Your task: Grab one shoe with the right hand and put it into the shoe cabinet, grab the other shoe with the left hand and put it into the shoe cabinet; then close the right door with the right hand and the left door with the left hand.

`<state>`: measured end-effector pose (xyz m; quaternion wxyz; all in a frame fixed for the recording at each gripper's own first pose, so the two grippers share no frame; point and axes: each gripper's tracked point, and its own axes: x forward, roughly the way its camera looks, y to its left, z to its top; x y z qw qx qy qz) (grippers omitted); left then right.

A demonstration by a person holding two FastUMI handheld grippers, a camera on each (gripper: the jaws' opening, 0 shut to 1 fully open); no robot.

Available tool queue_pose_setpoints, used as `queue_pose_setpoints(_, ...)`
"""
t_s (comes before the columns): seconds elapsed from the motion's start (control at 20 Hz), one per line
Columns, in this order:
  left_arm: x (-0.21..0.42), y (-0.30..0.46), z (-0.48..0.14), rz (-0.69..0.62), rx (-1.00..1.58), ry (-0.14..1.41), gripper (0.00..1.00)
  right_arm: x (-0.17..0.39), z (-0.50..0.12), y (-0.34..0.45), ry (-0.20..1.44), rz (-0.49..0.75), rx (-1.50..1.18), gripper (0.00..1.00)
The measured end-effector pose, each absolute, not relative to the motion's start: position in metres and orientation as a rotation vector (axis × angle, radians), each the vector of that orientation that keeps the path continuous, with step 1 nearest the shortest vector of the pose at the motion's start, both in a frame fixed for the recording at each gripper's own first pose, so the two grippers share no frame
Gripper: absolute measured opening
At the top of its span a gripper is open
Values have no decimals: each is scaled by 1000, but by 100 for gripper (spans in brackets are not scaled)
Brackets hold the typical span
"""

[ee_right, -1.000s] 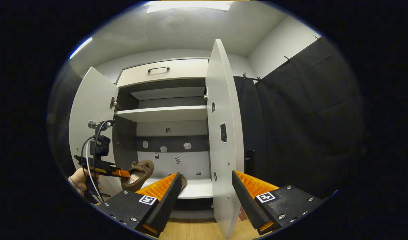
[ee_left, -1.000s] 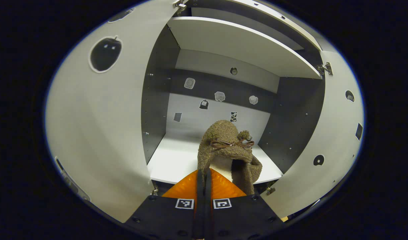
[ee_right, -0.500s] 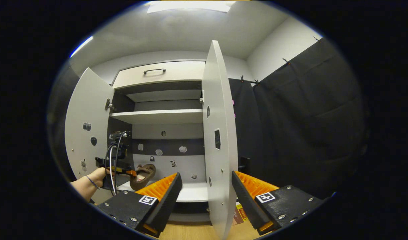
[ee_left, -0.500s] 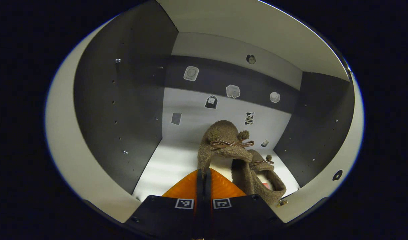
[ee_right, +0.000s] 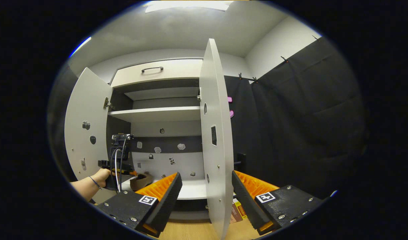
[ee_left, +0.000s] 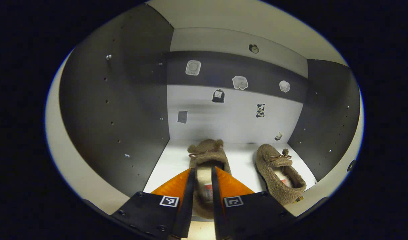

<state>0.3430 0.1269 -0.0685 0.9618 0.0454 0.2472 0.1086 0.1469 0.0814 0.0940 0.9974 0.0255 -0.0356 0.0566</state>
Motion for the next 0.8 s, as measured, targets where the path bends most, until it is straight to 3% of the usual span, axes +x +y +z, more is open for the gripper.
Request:
queue_pose_setpoints(0.1,330,118,-47,202,95,443,54,144,92,80,-66,113,50,92)
queue_pose_setpoints(0.3,292,107,-12,199,122,352,75,139,87,76,-55,116,50,92)
queue_pose_setpoints(0.4,271,100,-1,191,127,327,70,138,84,74,-48,117,47,92)
queue_pose_setpoints(0.45,260,94,5,181,127,312,81,138,82,71,-44,117,46,92)
queue_pose_setpoints(0.5,249,89,13,173,135,290,78,137,80,69,-39,116,45,92)
queue_pose_setpoints(0.8,173,65,40,155,171,189,90,136,55,52,-4,90,27,92)
